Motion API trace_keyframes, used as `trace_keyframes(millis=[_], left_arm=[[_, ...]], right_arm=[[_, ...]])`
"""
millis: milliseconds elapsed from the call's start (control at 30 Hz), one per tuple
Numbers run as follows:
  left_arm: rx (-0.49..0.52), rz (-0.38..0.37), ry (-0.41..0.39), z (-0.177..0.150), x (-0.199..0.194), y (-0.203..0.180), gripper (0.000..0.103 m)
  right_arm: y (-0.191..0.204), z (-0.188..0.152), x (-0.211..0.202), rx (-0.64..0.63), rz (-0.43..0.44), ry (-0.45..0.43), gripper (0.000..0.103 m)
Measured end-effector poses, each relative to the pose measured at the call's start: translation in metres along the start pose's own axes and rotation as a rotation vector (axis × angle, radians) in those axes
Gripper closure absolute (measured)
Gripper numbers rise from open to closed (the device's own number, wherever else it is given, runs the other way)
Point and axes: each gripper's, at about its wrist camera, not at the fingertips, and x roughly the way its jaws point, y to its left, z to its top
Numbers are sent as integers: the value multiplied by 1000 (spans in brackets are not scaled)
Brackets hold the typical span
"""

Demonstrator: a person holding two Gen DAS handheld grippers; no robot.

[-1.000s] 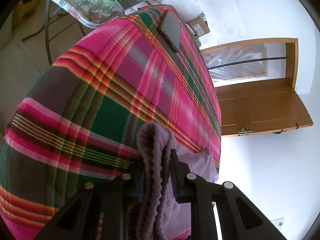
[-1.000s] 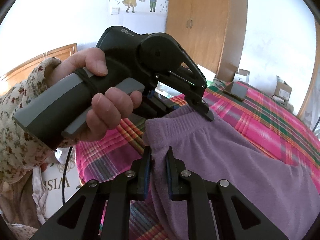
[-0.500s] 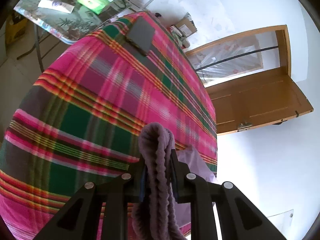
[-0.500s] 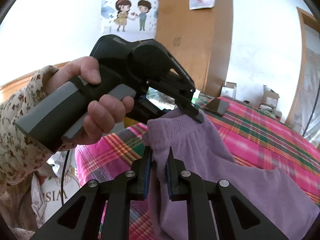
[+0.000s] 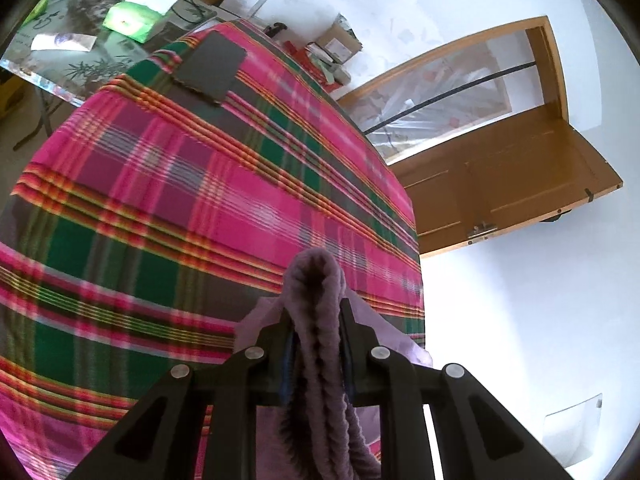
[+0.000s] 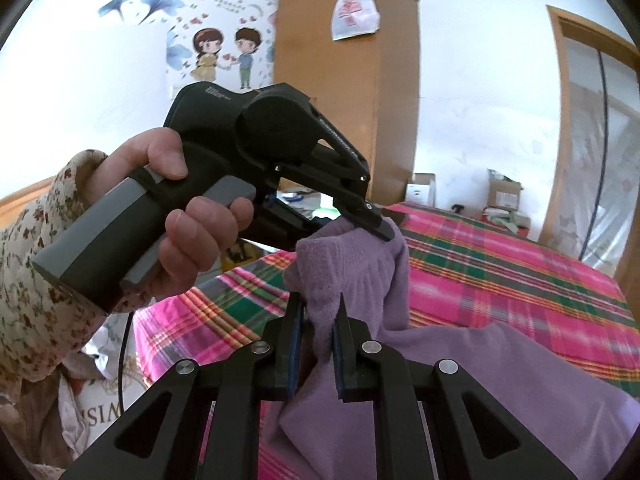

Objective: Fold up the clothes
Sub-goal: 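Lift the pants waistband with both grippers and pull it up off the bed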

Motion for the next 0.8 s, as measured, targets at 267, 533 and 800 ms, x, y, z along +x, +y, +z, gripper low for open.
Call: trace_keyframes(millis=[267,533,800], left_arm=[[56,-4,27,-3,23,-37,84],[106,7,60,-8,51,-72,84],[131,9,103,-14,79,-96,84]], right_arm=[[-32,-1,-22,59,-59,-33,90],[-58,-8,-42,110,-122,-45,90],[-82,-17,-60,164,-171,-49,90]])
